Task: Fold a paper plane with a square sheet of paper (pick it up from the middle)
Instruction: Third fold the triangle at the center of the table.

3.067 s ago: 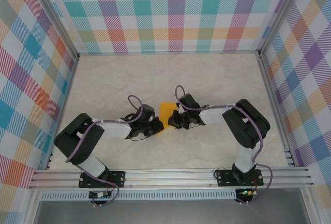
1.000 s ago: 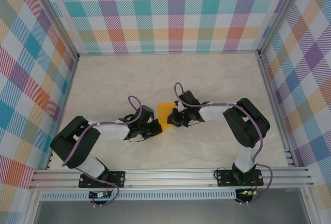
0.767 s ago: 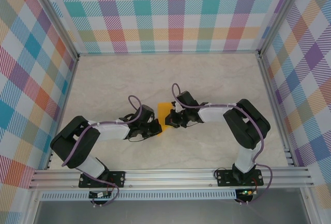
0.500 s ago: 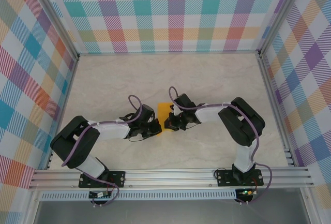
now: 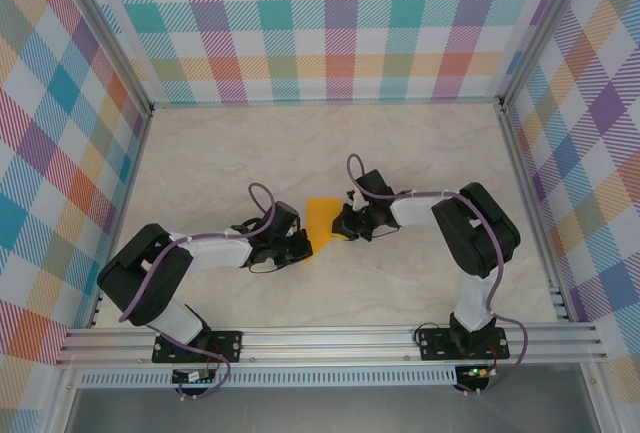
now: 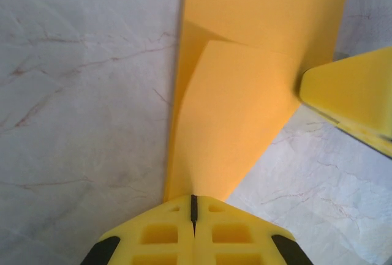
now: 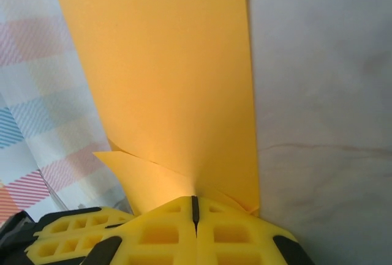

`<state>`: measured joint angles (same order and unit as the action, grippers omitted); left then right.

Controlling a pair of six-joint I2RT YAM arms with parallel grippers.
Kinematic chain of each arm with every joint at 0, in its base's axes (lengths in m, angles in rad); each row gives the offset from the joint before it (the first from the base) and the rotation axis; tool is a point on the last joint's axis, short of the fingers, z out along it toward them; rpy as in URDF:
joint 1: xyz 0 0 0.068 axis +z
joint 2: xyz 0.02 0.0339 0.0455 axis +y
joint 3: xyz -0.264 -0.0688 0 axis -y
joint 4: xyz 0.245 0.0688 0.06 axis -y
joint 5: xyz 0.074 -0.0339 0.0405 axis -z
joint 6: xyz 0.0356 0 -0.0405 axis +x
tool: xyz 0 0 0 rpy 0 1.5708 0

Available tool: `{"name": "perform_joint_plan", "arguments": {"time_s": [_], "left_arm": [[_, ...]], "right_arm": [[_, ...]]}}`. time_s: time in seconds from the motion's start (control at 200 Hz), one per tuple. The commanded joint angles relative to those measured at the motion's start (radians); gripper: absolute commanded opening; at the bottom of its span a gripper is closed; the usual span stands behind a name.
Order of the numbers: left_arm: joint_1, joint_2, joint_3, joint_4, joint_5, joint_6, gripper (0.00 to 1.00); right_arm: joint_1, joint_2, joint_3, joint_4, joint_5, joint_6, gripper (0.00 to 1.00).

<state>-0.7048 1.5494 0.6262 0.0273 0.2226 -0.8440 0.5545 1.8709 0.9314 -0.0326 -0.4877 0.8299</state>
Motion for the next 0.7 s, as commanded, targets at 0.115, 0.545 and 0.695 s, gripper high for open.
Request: {"name": "perform_joint_plan", "arguments": {"time_s": [0.115, 0.545, 0.695], "left_arm": [[-0.005, 0.021, -0.014, -0.150, -0.036, 0.022, 0.04], [-0.004, -0.088, 0.072, -0.156, -0.022, 0.078, 0.16], [-0.012, -0.139, 0.099, -0.201, -0.096, 0.074, 0.32]], "right_arm": [[-0.134, -0.065, -0.023, -0.114, 0.223, -0.013, 0.00], [-0.133, -0.301, -0.104, -0.118, 0.126, -0.074, 0.26], [-0.133, -0.374, -0.130, -0.137, 0.111, -0.106, 0.52]]}}
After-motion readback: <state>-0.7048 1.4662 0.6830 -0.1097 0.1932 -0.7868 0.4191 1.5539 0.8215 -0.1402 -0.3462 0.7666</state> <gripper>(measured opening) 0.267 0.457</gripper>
